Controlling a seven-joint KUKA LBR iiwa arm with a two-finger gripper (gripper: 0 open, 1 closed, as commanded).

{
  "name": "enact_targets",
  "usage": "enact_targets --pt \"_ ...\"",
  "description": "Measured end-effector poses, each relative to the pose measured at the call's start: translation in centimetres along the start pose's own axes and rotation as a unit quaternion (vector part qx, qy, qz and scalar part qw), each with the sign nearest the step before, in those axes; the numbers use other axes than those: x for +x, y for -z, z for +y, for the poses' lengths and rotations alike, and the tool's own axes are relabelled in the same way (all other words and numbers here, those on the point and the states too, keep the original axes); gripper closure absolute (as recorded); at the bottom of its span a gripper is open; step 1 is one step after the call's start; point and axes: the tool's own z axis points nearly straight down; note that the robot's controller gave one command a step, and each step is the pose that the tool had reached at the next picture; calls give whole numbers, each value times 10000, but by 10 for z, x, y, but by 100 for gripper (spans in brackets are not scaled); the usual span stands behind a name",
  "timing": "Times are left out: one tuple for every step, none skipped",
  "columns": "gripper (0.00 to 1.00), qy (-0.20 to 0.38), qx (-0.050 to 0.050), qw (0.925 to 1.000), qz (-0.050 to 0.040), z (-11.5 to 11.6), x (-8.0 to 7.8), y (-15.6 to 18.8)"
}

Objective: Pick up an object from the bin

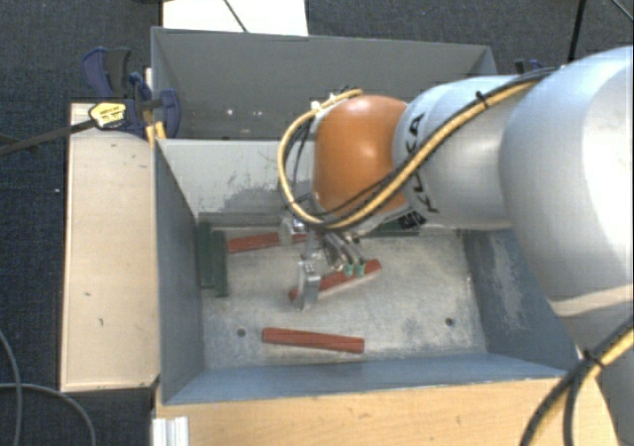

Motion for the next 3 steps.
enact_targets --pt "100 -81 1 10000 17 -7 -2 -24" --pt "100 -71 -2 10000 6 -4 -4 -15" --pt "100 -249 1 9997 19 11 8 121"
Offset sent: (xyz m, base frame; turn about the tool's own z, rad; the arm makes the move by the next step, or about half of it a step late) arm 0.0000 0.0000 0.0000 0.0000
